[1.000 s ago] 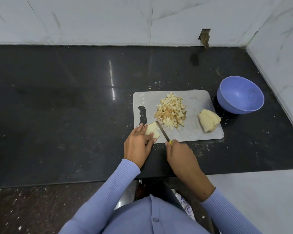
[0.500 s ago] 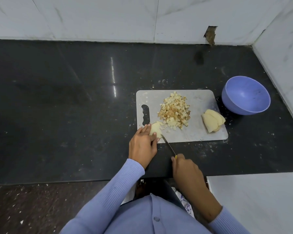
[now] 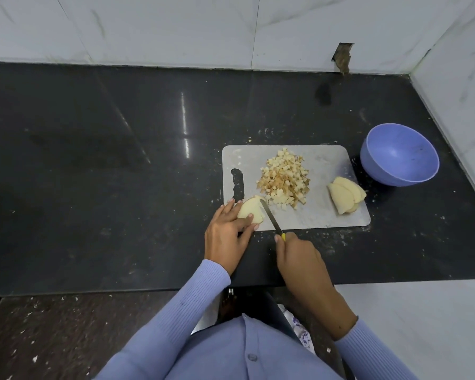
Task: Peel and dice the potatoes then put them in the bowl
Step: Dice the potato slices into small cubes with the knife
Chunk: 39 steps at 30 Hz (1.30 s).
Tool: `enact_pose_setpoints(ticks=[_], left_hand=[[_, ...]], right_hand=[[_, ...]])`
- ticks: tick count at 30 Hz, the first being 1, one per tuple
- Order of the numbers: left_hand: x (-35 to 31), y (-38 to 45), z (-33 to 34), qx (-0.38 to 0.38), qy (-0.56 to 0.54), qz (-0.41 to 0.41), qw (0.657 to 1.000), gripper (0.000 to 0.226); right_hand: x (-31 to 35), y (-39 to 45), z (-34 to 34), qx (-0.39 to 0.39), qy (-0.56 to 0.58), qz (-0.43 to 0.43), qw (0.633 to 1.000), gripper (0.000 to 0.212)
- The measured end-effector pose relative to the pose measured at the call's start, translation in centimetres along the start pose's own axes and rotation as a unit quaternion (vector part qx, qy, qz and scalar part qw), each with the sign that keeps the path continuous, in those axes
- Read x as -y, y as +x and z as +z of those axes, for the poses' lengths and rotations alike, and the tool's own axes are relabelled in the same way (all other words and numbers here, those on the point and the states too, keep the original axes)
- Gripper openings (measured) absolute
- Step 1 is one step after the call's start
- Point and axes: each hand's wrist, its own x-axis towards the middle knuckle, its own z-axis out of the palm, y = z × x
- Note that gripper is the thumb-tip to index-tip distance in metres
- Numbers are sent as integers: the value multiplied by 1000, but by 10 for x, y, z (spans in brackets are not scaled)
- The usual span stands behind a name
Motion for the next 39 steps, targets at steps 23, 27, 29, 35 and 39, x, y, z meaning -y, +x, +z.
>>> enact_pose_setpoints(ticks=[23,27,29,35,39], left_hand=[[-1,3,1,26,-26,-23,999,14],[-2,3,0,30,-20,-30,999,15],[-2,3,-1,29,-18,-29,999,15],[-2,3,-3,29,-8,-24,999,15],[-2,3,-2,26,-4,-26,999,14]], right_hand=[[-7,-19,10,61,-59,41,996,25],[-13,-12,4,35,-37,40,998,27],[-10,-10,1,22,-20,21,999,29],[9,2,11,33,-12,-1,999,29],[0,1,10,29,-7,18,999,28]])
